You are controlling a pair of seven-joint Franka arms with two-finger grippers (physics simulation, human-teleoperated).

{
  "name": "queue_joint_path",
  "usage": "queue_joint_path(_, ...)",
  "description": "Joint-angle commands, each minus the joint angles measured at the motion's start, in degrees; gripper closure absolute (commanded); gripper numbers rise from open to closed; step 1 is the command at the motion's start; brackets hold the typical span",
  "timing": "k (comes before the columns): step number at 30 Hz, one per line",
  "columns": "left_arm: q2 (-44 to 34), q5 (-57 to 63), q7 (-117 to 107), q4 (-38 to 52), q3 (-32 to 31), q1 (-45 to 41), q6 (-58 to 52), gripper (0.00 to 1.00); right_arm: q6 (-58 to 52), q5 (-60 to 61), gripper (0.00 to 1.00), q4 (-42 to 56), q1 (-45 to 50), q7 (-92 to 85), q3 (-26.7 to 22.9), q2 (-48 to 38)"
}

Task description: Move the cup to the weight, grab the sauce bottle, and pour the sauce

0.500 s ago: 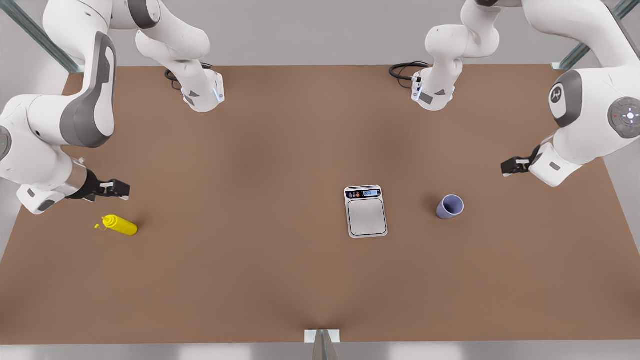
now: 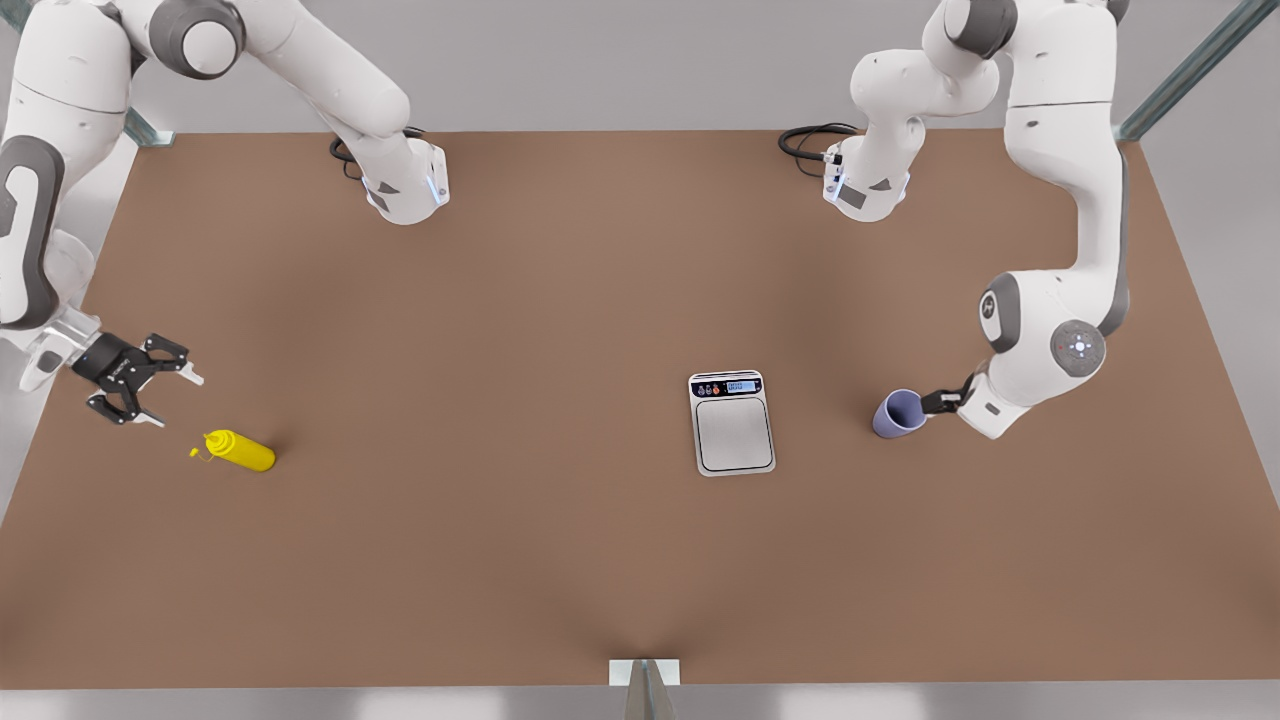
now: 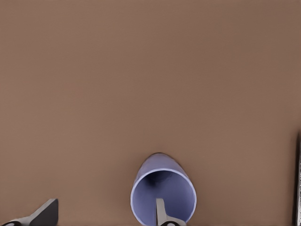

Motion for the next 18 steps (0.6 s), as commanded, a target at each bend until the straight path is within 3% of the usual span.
queue_joint_path(1,0.2,-0.8,0.0,-0.3,0.0,-0.1,-0.1,0.00,0.0,1.4,0.00,0.0,-0.9,-1.3,0.0,1.0)
queue_joint_path(7,4.3,-0.8,0.1,-0.5,-0.5,-0.1,0.2,0.00,-1.3,10.7,0.00,1.6,-8.3,-12.4,0.0,12.8)
queue_joint_path(8,4.6,-0.8,0.1,-0.5,-0.5,-0.1,0.2,0.04,-1.3,11.2,0.00,2.1,-8.3,-14.7,0.0,13.7)
queue_joint_path(9,4.7,-0.8,0.1,-0.5,-0.5,-0.1,0.2,0.17,-1.3,11.2,0.00,2.8,-8.4,-16.4,0.0,14.7)
queue_joint_path(10,5.0,-0.8,0.1,-0.4,-0.5,-0.1,0.2,0.19,-1.2,11.2,0.00,2.9,-8.3,-19.0,0.0,15.4)
queue_joint_path(18,7.6,-0.7,0.1,-0.2,-1.1,-0.1,2.4,0.19,-0.1,11.2,0.00,5.8,-7.2,-24.2,0.4,17.8)
